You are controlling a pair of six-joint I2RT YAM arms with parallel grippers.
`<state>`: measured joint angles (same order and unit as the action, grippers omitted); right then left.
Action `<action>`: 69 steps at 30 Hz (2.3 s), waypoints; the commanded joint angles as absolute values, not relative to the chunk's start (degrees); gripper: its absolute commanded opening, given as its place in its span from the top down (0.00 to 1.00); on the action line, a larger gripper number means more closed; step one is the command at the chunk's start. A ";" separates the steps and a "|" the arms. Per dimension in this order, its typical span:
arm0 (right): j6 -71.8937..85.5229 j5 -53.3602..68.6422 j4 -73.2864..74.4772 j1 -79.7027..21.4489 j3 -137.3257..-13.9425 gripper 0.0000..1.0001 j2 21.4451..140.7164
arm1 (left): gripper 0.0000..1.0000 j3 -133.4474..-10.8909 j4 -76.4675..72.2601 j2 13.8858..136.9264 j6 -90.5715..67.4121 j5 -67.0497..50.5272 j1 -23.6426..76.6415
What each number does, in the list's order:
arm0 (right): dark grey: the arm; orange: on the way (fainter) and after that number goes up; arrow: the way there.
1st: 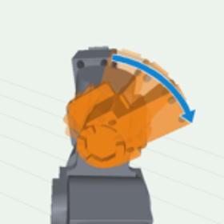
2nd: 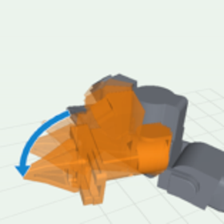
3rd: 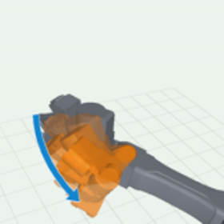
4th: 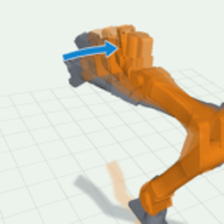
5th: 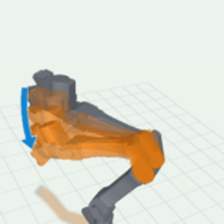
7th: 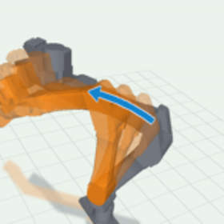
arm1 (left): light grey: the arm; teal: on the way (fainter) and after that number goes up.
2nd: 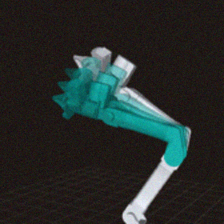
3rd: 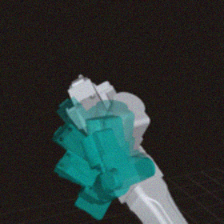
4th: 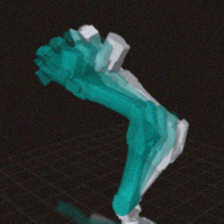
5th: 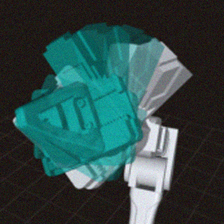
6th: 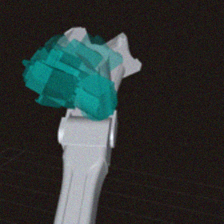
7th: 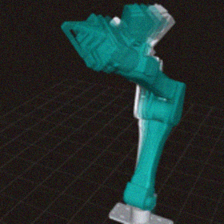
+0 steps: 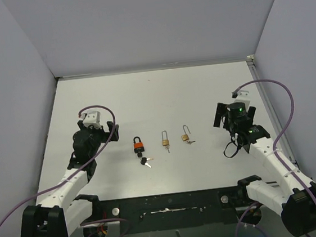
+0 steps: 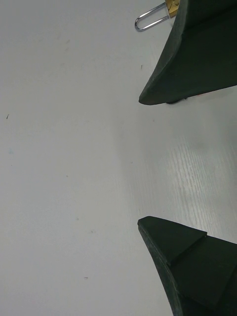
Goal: Lock with the key
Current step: Pick up the lock from the center of the board.
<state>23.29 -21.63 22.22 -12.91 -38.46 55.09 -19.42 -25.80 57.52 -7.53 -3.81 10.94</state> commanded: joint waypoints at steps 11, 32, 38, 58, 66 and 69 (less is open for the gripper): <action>21.89 -19.63 17.04 -19.13 -40.27 0.02 58.45 | 0.02 -22.90 -26.36 59.73 -9.76 -3.34 11.07; 19.52 -23.84 14.80 -31.76 -41.75 0.00 63.64 | 0.02 -22.94 -27.86 60.75 -12.41 -3.70 11.07; 18.03 -27.64 13.33 -37.97 -42.06 0.03 67.19 | 0.02 -20.75 -30.46 59.46 -12.74 -4.24 10.98; 20.61 -20.31 5.88 -42.73 -45.90 0.27 84.92 | 0.02 -24.12 -26.78 63.69 -14.29 -5.69 10.90; 21.95 -20.87 4.23 -43.07 -46.67 0.38 88.89 | 0.02 -25.29 -26.42 65.40 -14.59 -7.03 10.89; 22.16 -21.09 4.05 -43.07 -46.67 0.42 89.60 | 0.02 -24.92 -26.88 65.36 -14.59 -6.92 10.90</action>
